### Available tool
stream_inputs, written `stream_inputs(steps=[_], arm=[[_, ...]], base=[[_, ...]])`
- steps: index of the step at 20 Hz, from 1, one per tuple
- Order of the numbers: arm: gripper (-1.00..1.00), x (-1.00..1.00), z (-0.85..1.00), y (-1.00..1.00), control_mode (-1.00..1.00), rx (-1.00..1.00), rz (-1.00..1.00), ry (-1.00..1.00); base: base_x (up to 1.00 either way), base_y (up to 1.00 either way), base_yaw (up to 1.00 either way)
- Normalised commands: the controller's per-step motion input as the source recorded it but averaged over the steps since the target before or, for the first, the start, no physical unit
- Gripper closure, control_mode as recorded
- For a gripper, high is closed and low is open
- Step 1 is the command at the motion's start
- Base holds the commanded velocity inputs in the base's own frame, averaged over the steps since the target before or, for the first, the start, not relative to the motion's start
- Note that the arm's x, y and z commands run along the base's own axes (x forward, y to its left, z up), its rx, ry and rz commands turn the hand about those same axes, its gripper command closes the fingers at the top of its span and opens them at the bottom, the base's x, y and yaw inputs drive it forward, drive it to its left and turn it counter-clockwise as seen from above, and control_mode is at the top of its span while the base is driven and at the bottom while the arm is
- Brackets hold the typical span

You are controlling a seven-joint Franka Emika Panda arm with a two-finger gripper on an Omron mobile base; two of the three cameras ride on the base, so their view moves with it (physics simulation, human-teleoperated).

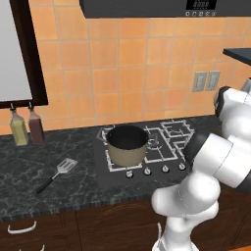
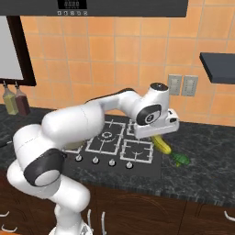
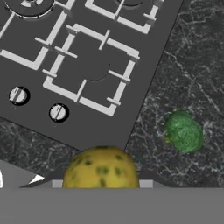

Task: Put the cucumber and broccoli in the pot. Retrieve the spatula and lightly stir the vegetables in the pot.

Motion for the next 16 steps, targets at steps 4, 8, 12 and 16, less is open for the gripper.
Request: stream_inputs(steps=[4, 8, 12, 16], arm=[[1.00, 0.05, 0.49, 1.00, -1.00, -0.01, 0.00, -0.01], [1.00, 0.22, 0.44, 1.00, -1.00, 0.00, 0.00, 0.00], [1.00, 0.42, 0.48, 1.00, -1.00, 0.00, 0.00, 0.00], [1.00, 0.31, 0.19, 1.00, -1.00, 0.00, 0.02, 0.00]], base=[[0.00, 0.00, 0.00], [0.00, 0.00, 0.00], [0.00, 0.00, 0.00], [0.00, 0.00, 0.00]])
